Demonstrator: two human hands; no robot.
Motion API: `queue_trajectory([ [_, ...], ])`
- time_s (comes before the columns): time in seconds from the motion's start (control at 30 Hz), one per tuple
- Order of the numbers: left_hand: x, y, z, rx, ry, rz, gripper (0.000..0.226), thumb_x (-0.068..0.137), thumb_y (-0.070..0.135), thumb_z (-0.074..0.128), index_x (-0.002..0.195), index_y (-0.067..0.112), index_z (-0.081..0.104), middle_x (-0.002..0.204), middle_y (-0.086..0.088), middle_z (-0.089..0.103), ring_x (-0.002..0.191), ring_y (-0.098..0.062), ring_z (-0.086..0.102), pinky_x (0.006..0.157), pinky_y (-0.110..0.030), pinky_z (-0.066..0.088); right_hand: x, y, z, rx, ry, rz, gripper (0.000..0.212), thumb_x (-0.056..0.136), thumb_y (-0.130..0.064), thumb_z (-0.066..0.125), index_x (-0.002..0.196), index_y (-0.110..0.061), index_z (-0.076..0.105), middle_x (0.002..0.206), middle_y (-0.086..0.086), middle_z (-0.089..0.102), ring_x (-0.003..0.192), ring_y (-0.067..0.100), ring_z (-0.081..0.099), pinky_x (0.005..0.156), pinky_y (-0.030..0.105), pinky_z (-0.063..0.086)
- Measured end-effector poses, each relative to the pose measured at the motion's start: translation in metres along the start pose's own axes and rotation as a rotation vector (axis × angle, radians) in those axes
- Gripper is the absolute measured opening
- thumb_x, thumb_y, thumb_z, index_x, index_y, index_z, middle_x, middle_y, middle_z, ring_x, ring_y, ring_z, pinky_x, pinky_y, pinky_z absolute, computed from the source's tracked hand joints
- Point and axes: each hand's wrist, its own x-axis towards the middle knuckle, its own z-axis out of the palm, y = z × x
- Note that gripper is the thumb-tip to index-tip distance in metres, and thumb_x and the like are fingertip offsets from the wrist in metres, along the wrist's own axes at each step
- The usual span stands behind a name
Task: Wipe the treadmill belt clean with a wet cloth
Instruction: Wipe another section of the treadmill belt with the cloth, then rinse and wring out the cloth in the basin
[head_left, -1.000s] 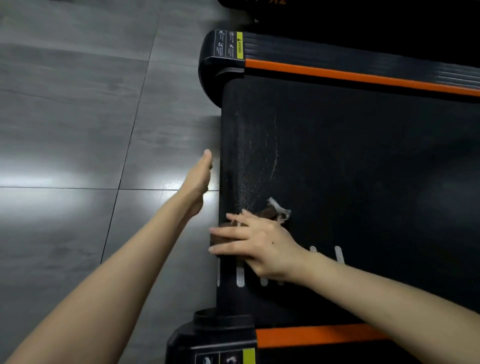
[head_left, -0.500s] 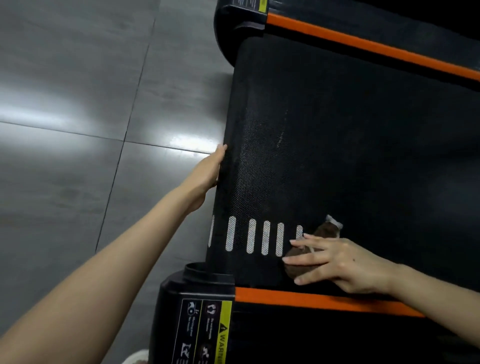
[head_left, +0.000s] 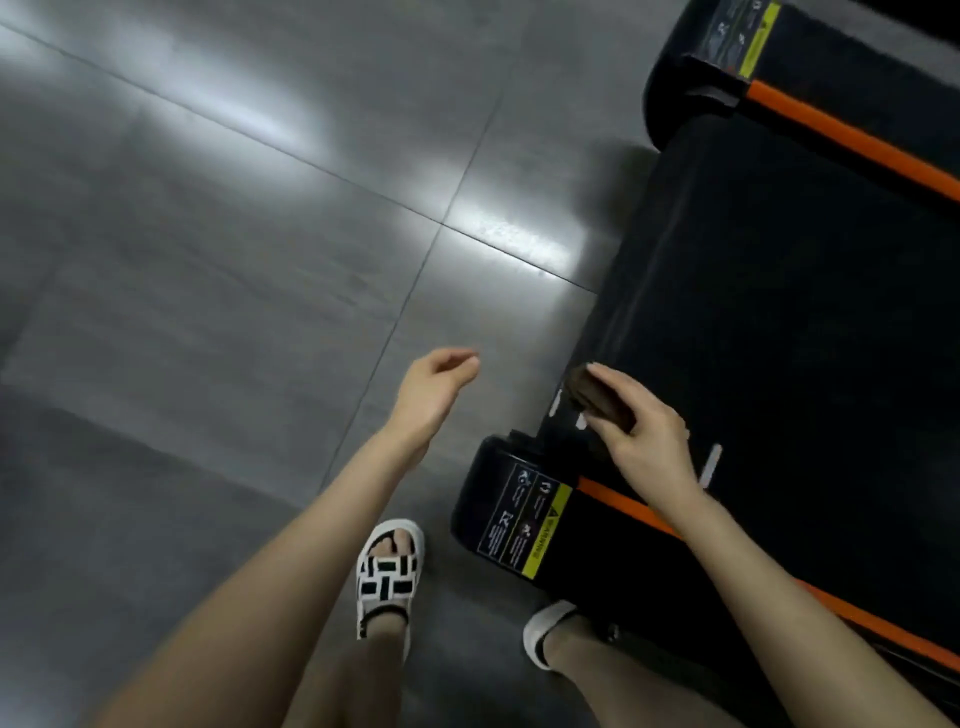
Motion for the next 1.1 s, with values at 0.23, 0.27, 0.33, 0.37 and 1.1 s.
queue_trajectory([
  [0.23,-0.100,-0.005,-0.108,-0.202,0.198,-0.121,0.021,0.092,0.025,0.060,0.111,0.016,0.063,0.107,-0.002,0.063,0.104,-0.016,0.057,0.082,-0.028,0.045,-0.002,-0.162,0.067,0.290,-0.230,0.175,0.036,0.077,-0.001,0.071,0.104,-0.016,0.054,0.092,-0.008,0.059,0.085,0.010,0.056,0.074,0.012,0.041],
  [0.27,-0.113,-0.005,-0.122,-0.235,0.213,-0.130,0.024,0.092,0.029,0.060,0.113,0.018,0.062,0.111,-0.002,0.063,0.107,-0.016,0.056,0.086,-0.030,0.045,-0.006,-0.183,0.075,0.302,-0.291,0.171,0.034,0.077,0.001,0.069,0.105,-0.012,0.055,0.093,-0.005,0.059,0.085,0.010,0.055,0.071,0.008,0.040],
  [0.33,-0.140,-0.006,-0.150,-0.284,0.230,-0.160,0.034,0.091,0.035,0.060,0.121,0.020,0.058,0.120,-0.002,0.060,0.112,-0.016,0.054,0.093,-0.035,0.045,-0.017,-0.224,0.088,0.293,-0.419,0.160,0.031,0.078,0.003,0.067,0.106,-0.008,0.058,0.099,0.000,0.060,0.089,0.012,0.056,0.073,0.006,0.040],
  [0.37,-0.154,-0.005,-0.162,-0.316,0.238,-0.174,0.039,0.091,0.036,0.059,0.126,0.020,0.055,0.123,-0.001,0.058,0.114,-0.017,0.053,0.096,-0.037,0.045,-0.024,-0.243,0.094,0.291,-0.480,0.154,0.030,0.079,0.003,0.067,0.105,-0.009,0.059,0.103,0.003,0.061,0.093,0.015,0.057,0.077,0.010,0.042],
  [1.1,-0.208,-0.029,-0.545,-0.399,0.779,-0.078,0.027,0.079,-0.004,0.070,0.104,0.001,0.065,0.083,-0.006,0.063,0.074,-0.013,0.059,0.082,-0.033,0.052,-0.023,-0.550,0.387,-0.122,-0.794,-0.254,0.030,0.082,-0.013,0.067,0.111,-0.020,0.069,0.106,-0.001,0.070,0.101,0.014,0.062,0.089,0.026,0.046],
])
